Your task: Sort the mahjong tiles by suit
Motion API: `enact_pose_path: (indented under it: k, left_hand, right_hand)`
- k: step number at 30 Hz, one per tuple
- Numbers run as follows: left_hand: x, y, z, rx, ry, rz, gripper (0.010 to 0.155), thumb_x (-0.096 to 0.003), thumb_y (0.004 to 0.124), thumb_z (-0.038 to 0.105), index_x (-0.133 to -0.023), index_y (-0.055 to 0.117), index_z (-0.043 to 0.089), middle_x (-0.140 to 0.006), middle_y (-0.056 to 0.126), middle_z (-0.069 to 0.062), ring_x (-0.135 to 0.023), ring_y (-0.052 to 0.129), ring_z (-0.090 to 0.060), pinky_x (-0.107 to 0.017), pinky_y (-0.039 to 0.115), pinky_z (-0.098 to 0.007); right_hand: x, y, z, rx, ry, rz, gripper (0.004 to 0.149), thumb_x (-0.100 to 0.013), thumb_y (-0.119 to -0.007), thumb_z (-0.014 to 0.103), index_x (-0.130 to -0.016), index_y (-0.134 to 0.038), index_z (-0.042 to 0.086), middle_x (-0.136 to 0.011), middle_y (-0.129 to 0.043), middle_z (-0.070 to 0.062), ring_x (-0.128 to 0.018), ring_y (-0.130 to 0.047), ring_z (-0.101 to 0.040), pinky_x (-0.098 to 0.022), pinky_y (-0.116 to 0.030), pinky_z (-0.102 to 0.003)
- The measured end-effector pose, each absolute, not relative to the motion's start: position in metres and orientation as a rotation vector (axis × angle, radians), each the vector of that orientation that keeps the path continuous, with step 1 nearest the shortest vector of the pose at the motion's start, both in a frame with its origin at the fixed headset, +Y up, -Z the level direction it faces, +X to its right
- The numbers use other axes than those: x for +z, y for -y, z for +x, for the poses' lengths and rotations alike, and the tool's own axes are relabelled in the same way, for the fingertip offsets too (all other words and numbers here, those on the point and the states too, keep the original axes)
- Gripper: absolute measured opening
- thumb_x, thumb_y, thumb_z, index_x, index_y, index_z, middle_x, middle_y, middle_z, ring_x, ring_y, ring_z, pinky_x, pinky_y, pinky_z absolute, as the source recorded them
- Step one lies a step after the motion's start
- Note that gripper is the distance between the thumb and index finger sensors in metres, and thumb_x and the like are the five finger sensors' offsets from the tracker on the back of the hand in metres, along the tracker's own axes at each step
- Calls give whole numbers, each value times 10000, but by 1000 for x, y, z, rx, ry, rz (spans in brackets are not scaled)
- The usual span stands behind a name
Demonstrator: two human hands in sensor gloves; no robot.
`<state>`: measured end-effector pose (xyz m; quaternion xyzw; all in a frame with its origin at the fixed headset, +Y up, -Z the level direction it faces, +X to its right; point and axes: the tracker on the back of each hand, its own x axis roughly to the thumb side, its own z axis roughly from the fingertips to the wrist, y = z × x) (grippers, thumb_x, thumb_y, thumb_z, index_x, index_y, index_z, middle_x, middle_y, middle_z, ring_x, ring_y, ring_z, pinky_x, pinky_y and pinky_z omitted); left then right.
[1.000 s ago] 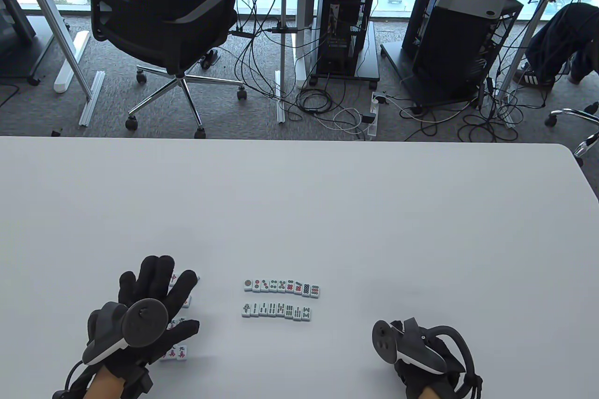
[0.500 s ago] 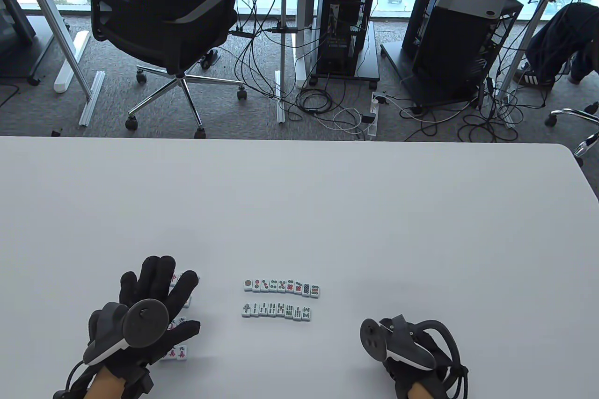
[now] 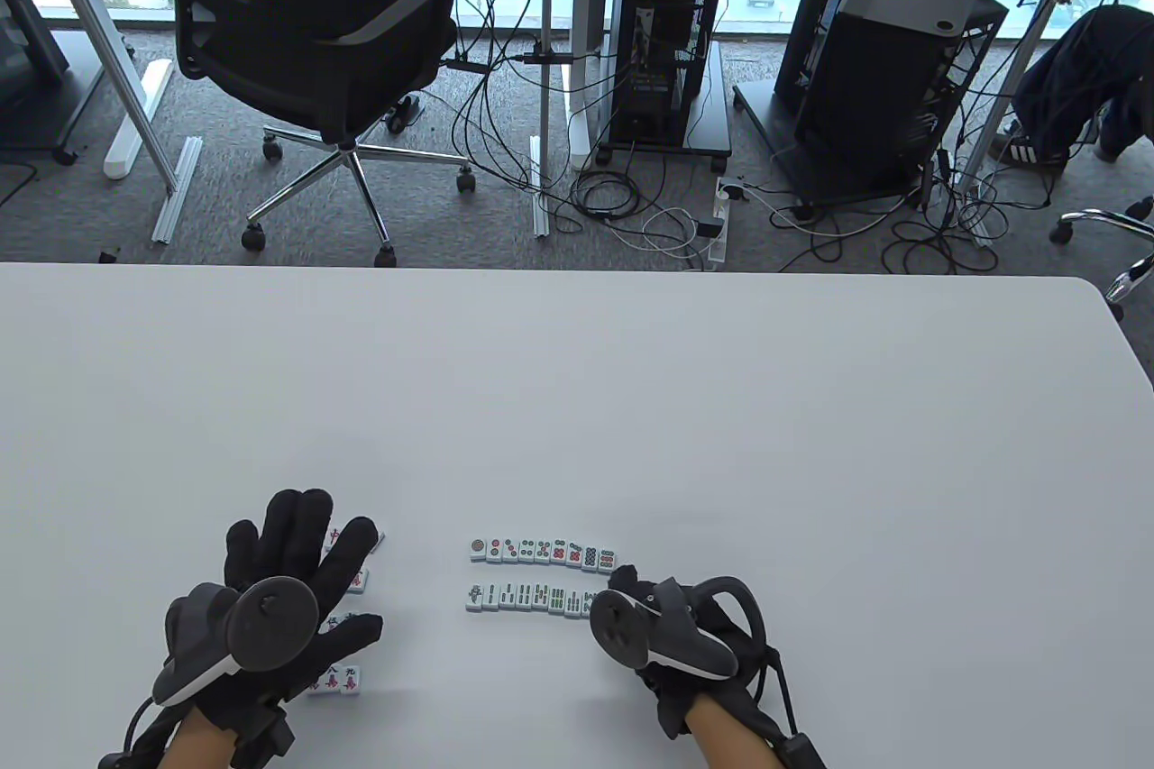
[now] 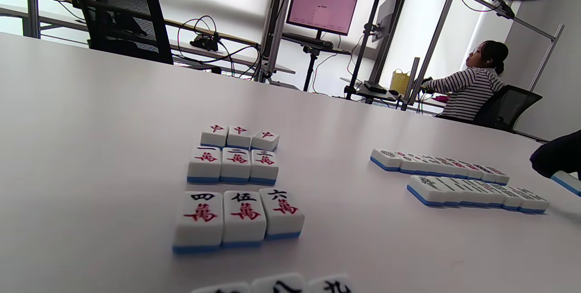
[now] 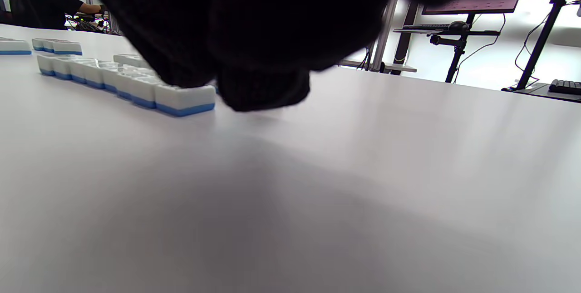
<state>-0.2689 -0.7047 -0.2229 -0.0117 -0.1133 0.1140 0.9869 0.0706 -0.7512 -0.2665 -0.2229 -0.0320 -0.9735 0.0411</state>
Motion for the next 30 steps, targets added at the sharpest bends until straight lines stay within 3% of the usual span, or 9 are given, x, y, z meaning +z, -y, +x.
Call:
enact_pose_path:
  k: [8, 19, 26, 30]
  left_hand:
    - [-222, 702, -271, 242, 227, -6, 869, -365, 658, 725, -1088, 280, 424, -1125, -59, 82, -1104, -80, -240, -757, 46, -648]
    - [-222, 703, -272, 235, 225, -11, 869, -365, 657, 726, -1087, 280, 424, -1125, -59, 82, -1104, -79, -241, -757, 47, -648]
    - [-222, 705, -271, 224, 227, -12, 868, -367, 656, 725, -1088, 280, 422, -1125, -60, 82, -1103, -82, -241, -758, 45, -647]
    - [-223, 710, -267, 203, 238, -19, 869, -366, 653, 727, -1088, 279, 424, -1125, -61, 82, -1103, -85, -239, -756, 43, -648]
  right_hand:
    - [-277, 765, 60, -2964, 213, -622, 585, -432, -850, 348, -922, -728, 53, -517, -957, -40, -189, -901, -118, -121, -822, -268]
    - [-269, 755, 65, -2982, 127, -654, 607, -437, -832, 367, -964, -697, 98, -567, -958, -51, -225, -923, -140, -153, -838, -281]
    - [-254, 727, 99, -3132, -30, -621, 660, -464, -764, 456, -1009, -639, 105, -705, -923, -99, -374, -947, -220, -274, -857, -357]
    - [-241, 691, 129, -3246, -275, -580, 720, -468, -727, 531, -1057, -578, 144, -898, -820, -125, -622, -897, -310, -467, -813, -462]
